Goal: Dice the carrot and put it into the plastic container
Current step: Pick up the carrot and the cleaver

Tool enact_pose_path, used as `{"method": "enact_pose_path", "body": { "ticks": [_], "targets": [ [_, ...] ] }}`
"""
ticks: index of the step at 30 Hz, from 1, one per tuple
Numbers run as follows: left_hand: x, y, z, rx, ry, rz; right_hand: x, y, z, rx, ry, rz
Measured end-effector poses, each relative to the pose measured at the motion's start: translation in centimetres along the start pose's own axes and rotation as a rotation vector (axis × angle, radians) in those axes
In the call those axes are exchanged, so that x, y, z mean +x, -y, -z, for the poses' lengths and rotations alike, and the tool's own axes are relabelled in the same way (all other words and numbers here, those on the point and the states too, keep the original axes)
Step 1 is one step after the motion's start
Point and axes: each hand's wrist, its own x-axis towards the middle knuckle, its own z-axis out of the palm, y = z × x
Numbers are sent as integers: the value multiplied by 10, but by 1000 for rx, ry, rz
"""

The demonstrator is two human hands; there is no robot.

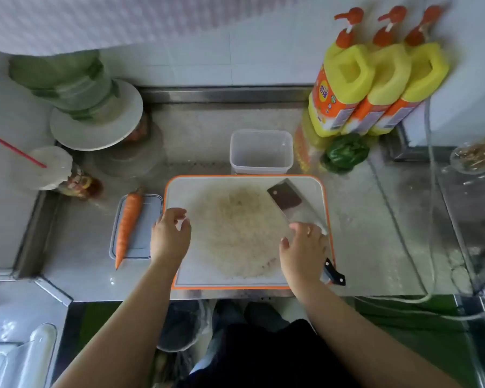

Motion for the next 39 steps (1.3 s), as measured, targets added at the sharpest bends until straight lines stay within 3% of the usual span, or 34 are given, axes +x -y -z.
{"method": "enact_pose_path", "body": {
  "ticks": [3, 8, 14, 19, 23, 30, 34, 39],
  "targets": [
    [0, 0, -3, 49, -29, 14, 5, -13, 2, -113, -82, -174],
    [-5, -7, -9, 90, -57, 12, 7, -19, 1, -178, 4, -278],
    [-4, -3, 4, 63, -258, 20, -2, -14, -9, -212, -26, 90],
    [16, 8, 28, 191, -362, 202, -3, 13, -3, -58, 0, 339],
    [35, 27, 48, 246, -251, 345, 8, 34, 9, -23, 173, 308],
    [48, 48, 52, 178, -156, 316, 22, 51, 11, -110, 287, 316],
    [34, 34, 40, 132, -184, 150, 28, 54, 12, -154, 349, 282],
    [-18, 4, -3, 65, -36, -36, 29, 56, 15, -140, 401, 271]
  ]
}}
